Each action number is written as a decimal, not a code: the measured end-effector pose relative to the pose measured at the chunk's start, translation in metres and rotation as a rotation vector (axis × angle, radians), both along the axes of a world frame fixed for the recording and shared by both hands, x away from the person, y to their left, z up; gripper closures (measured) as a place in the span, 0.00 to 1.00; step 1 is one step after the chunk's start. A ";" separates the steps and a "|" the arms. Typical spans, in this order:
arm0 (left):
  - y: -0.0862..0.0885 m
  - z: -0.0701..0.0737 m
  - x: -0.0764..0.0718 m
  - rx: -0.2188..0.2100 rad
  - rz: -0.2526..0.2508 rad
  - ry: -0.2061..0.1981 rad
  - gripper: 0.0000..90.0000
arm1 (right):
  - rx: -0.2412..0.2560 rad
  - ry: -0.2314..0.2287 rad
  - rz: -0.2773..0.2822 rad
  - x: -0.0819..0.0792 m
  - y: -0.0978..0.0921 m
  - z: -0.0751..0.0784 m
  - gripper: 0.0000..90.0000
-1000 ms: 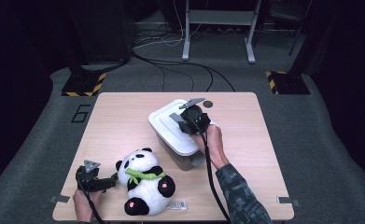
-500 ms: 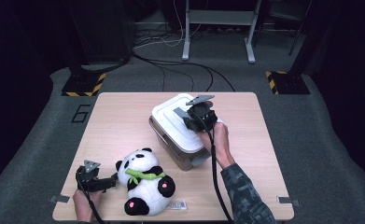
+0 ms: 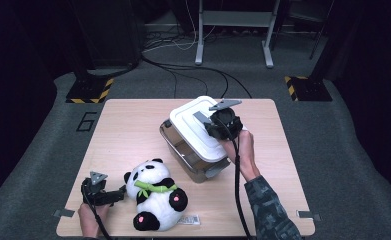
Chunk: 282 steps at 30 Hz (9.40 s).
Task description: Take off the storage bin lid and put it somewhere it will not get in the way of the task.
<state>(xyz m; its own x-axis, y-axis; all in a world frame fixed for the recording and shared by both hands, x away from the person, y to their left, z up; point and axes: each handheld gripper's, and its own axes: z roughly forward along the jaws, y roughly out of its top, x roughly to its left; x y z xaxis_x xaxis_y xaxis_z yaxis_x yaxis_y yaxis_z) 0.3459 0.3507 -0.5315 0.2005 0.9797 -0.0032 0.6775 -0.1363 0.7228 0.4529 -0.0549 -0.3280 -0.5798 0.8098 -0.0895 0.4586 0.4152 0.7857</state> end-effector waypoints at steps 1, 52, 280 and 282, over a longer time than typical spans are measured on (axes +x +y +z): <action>0.000 0.000 0.000 0.000 0.000 0.000 0.02 | -0.001 -0.002 -0.001 -0.001 -0.002 0.001 0.74; 0.000 0.000 0.000 -0.003 0.003 -0.003 0.02 | 0.045 -0.013 -0.281 -0.013 -0.138 -0.016 0.74; -0.120 0.096 0.012 -0.007 -0.512 0.039 0.79 | 0.129 0.137 -0.392 -0.114 -0.182 -0.199 0.10; -0.120 0.100 0.011 0.008 -0.517 0.037 0.81 | 0.130 0.136 -0.392 -0.114 -0.182 -0.199 0.11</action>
